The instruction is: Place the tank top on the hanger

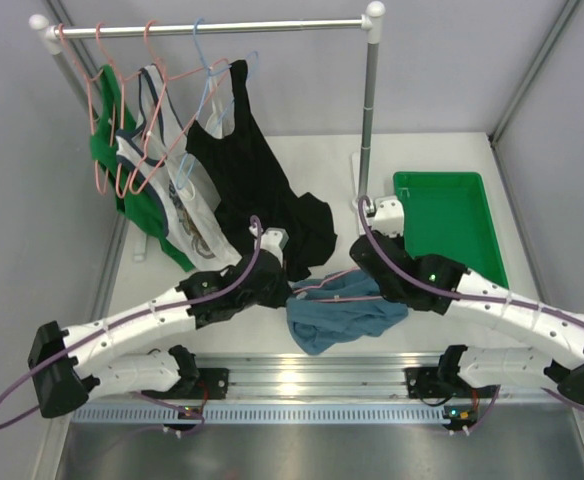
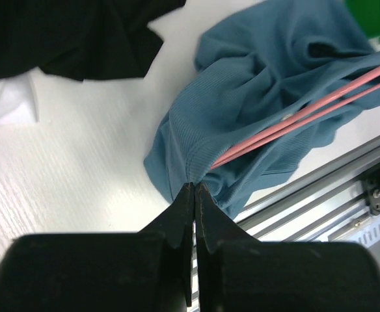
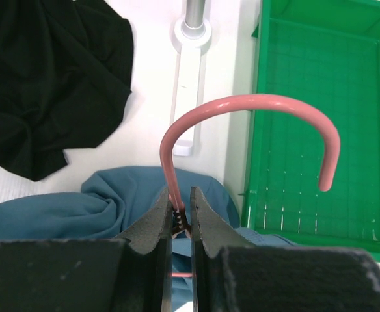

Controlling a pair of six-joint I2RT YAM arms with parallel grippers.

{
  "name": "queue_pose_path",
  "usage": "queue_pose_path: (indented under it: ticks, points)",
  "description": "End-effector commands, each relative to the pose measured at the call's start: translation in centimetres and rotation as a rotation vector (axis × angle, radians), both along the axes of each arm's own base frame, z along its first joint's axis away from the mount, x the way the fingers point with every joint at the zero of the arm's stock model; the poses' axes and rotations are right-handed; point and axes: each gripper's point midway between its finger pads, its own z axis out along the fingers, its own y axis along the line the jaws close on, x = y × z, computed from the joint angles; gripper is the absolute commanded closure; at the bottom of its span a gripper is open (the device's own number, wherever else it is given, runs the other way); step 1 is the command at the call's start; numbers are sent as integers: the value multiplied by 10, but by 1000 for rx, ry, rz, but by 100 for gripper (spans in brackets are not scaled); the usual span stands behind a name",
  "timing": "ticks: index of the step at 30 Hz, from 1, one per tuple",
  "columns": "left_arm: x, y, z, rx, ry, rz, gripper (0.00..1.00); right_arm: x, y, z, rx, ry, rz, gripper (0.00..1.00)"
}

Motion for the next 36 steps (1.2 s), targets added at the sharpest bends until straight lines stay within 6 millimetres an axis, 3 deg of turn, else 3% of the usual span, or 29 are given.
queue_pose_path:
  ticks: [1,3,4,10,13,16,19,24,26,32,36]
  points:
    - [22,-17,59,-52,-140,-28,100,4,7,30,30,-66,-1,100]
    - [30,-23,66,-9,-171,-56,100,5,10,36,29,-74,6,100]
    - [36,-29,86,-24,-202,-58,100,6,10,38,30,-78,7,100]
    - [64,-45,116,93,-280,-114,100,7,10,64,53,-118,22,100]
    - [75,-64,154,51,-332,-154,100,9,11,83,60,-146,29,100]
    - [83,-76,162,50,-335,-201,100,11,13,95,68,-163,34,100]
    - [88,-82,147,61,-302,-231,100,10,15,98,91,-164,46,100]
    - [84,-98,142,-69,-259,-291,100,11,20,89,97,-152,50,100]
    - [73,-103,141,-109,-236,-342,100,11,20,86,99,-149,44,100]
    - [59,-94,150,-158,-261,-360,68,12,24,82,103,-146,48,100]
    - [59,-85,154,-139,-295,-358,63,13,29,82,110,-145,58,100]
